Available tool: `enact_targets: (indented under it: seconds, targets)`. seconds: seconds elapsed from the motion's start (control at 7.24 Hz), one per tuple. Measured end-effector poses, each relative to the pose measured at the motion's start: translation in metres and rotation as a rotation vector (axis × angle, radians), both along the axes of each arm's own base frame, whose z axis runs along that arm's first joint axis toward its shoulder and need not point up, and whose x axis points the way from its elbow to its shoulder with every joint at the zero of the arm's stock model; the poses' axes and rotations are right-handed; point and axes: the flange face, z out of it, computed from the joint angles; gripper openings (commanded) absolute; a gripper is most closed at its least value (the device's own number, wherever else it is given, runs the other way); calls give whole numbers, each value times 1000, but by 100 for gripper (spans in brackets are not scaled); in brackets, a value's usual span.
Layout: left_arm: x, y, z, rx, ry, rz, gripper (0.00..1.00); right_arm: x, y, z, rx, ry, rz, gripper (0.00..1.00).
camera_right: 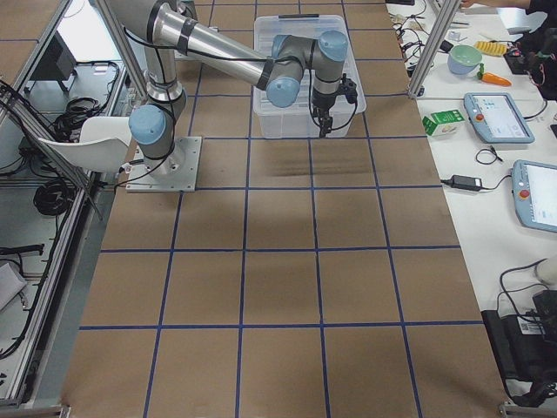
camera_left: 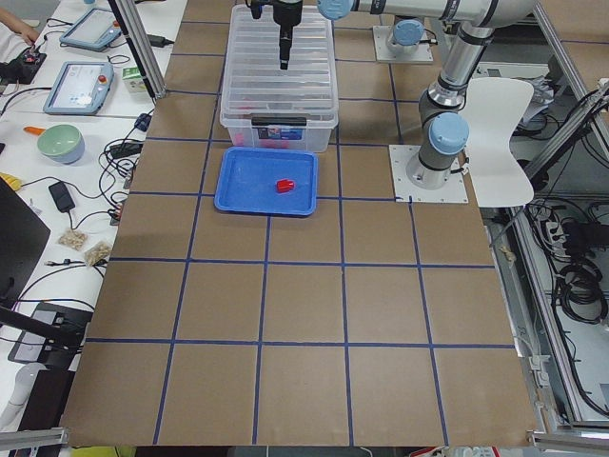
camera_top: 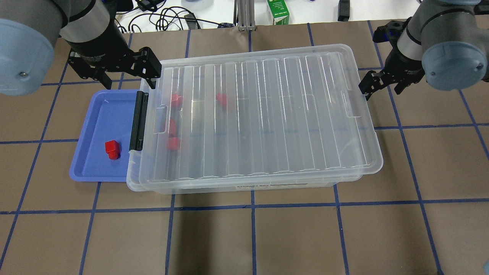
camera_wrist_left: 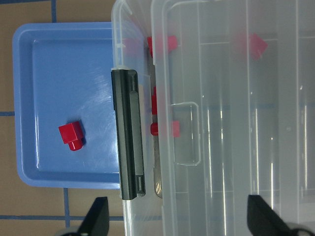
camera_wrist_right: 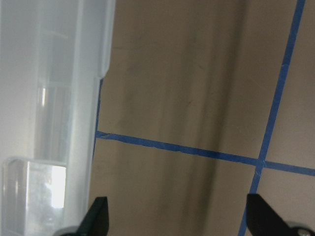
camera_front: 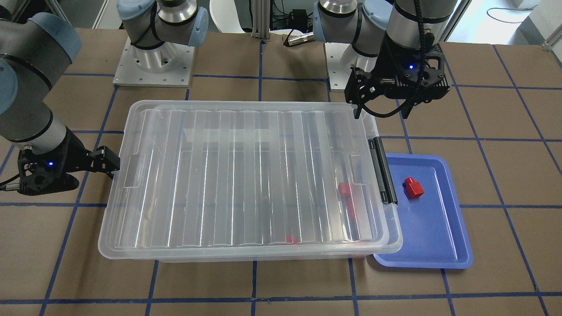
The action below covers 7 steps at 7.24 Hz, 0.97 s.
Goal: Place red block in blue tray from box
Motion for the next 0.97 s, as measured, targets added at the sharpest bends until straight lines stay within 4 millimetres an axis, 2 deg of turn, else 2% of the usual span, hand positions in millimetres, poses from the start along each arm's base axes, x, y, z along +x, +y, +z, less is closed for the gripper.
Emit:
enact_targets:
  seconds: [0.41, 0.55, 0.69, 0.83, 0.97]
  targets:
    - [0, 3, 3, -2, -2, -1, 100, -4, -4, 7, -16, 4, -3, 100]
    - [1, 4, 3, -3, -5, -1, 100, -16, -12, 26, -46, 14, -17, 100]
    - [1, 6, 4, -3, -7, -1, 100, -24, -18, 54, -66, 24, -30, 100]
    - [1, 7, 4, -3, -8, -1, 100, -26, -14, 91, -67, 29, -37, 100]
    - [1, 8, 4, -3, -8, -1, 100, -22, 4, 133, -68, 29, -39, 100]
